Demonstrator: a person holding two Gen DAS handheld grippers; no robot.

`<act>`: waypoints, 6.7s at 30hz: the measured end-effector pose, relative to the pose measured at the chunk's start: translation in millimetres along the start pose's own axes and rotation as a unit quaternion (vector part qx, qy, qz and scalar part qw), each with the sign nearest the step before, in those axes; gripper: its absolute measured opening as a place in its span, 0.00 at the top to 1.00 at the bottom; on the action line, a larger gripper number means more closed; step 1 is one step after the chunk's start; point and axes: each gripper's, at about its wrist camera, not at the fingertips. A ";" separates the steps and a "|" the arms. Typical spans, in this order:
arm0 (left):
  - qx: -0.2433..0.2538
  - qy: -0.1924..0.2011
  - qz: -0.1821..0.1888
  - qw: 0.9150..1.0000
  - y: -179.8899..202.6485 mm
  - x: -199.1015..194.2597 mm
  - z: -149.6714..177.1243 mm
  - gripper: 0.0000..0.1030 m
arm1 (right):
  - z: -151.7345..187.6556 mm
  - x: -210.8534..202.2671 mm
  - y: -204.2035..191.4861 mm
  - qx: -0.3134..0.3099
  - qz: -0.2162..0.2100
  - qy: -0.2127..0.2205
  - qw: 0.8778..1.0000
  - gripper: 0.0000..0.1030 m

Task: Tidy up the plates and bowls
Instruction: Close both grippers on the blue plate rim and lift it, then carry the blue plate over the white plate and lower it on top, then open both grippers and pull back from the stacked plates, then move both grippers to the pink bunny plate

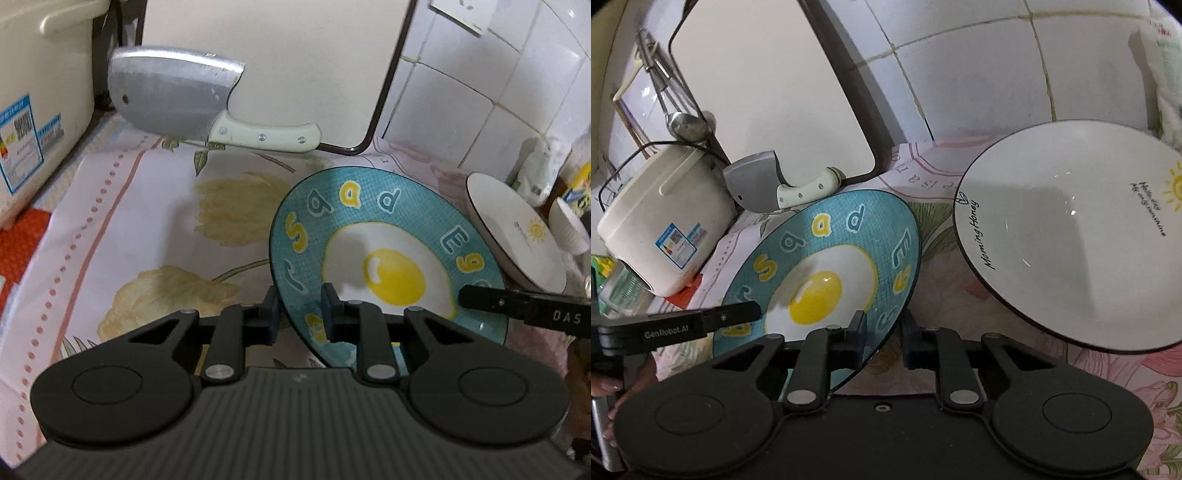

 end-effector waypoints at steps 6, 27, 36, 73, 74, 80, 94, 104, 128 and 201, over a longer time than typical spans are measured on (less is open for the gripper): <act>-0.013 0.001 -0.012 1.000 4.2 -0.7 3.5 0.81 | -0.3 1.7 5.8 0.008 -0.016 -0.001 1.000 0.80; 0.031 -0.043 -0.007 0.999 54.9 -92.2 36.1 0.81 | 31.2 -88.4 -7.9 0.003 -0.005 -0.053 0.999 0.79; 0.038 -0.044 0.011 0.998 88.4 -126.9 40.0 0.81 | 39.3 -140.3 -7.8 -0.023 0.013 -0.046 0.999 0.78; 0.033 -0.039 0.097 0.994 192.2 -23.0 -74.1 0.81 | -88.7 -176.2 86.1 -0.026 0.073 -0.010 0.997 0.77; 0.033 -0.040 0.095 0.994 193.5 -17.0 -76.5 0.81 | -92.4 -172.5 88.4 -0.027 0.077 -0.010 0.997 0.77; 0.030 -0.049 0.082 0.995 197.8 16.4 -81.7 0.81 | -104.6 -148.5 105.0 -0.017 0.089 -0.022 0.996 0.76; 0.042 -0.073 0.069 0.994 200.8 46.5 -71.5 0.81 | -101.4 -120.9 129.6 0.021 0.095 -0.066 0.993 0.76; 0.082 -0.064 0.044 0.994 215.2 48.6 -67.6 0.80 | -94.9 -109.0 140.3 0.011 0.106 -0.052 0.993 0.73; 0.109 -0.031 -0.044 0.993 229.5 -2.8 -66.2 0.52 | -89.6 -135.5 112.1 -0.076 0.109 0.020 0.991 0.71; 0.226 -0.008 0.126 0.966 383.4 -41.9 52.0 0.19 | 95.2 -296.3 208.0 -0.010 0.120 0.171 0.978 0.11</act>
Point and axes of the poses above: each gripper's, at about its wrist camera, not at the fingertips, and x roughly the way its jaws point, y to its right, z to its underside, and after that the axes turned 10 degrees about x, right-handed
